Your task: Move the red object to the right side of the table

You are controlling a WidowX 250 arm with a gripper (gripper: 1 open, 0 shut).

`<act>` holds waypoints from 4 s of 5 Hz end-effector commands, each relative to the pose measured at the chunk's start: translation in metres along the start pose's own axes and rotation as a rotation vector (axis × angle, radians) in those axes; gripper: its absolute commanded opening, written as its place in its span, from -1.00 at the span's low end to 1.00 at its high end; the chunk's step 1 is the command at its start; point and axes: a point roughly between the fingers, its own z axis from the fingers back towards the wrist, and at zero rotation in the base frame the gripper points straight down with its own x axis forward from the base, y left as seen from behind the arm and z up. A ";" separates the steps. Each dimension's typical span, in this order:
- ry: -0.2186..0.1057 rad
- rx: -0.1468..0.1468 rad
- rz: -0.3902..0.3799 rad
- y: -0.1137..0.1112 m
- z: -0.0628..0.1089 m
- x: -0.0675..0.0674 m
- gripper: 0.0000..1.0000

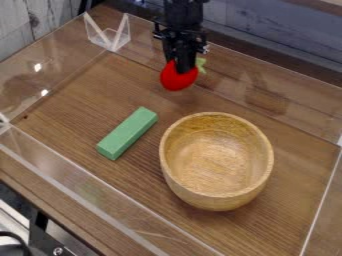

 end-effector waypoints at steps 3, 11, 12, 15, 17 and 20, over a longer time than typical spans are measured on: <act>-0.042 0.019 -0.109 -0.052 -0.005 0.019 -1.00; -0.027 0.014 -0.197 -0.111 -0.071 0.031 -1.00; -0.017 0.013 -0.255 -0.111 -0.068 0.028 -1.00; -0.030 0.024 -0.302 -0.142 -0.043 0.005 -1.00; -0.002 -0.013 -0.358 -0.198 -0.042 -0.035 -1.00; 0.042 -0.059 -0.466 -0.232 -0.040 -0.064 -1.00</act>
